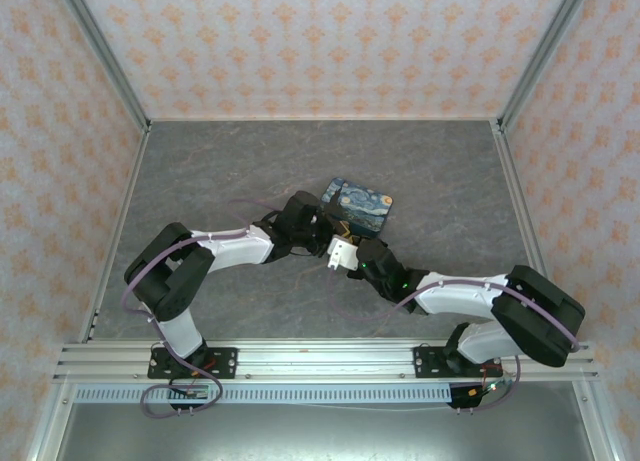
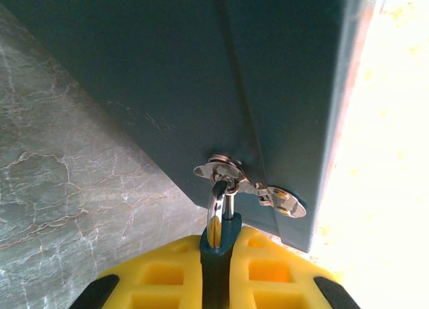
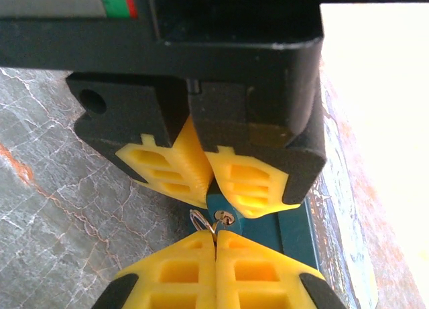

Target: Unlock the padlock with the key

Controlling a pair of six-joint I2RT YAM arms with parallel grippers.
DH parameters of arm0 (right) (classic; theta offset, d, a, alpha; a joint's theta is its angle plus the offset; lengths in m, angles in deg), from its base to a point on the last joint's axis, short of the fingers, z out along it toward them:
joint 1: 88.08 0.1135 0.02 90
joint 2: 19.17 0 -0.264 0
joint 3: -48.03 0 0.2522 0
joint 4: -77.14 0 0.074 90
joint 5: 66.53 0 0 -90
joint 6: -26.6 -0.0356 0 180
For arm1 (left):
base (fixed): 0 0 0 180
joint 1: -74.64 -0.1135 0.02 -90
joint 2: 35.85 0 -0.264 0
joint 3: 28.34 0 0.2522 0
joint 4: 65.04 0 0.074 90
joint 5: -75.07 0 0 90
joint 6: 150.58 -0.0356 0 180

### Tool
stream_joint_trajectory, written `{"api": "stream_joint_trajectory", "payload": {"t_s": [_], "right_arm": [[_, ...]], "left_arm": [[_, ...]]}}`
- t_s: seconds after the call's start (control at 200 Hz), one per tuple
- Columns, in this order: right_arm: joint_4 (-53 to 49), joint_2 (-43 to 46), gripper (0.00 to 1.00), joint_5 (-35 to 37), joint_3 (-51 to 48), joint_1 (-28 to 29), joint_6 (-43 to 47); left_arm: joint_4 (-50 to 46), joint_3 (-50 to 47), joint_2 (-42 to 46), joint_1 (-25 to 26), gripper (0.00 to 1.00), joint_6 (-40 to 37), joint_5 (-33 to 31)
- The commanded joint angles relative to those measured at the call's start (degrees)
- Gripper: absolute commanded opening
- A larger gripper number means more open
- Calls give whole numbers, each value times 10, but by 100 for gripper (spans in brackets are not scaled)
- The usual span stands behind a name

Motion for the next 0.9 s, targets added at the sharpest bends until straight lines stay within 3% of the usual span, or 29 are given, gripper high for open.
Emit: {"api": "stream_joint_trajectory", "payload": {"t_s": [0.0,0.125,0.621,0.891], "right_arm": [[18,-5,0,21,12,0,-24],[12,3,0,16,15,0,-58],[72,-12,0,-5,1,0,-349],[100,-35,0,-18,-4,-1,-431]], "left_arm": [[19,12,18,-1,0,6,16],[17,13,19,-1,0,6,14],[16,13,21,-1,0,9,11],[15,11,21,-1,0,7,7]]}}
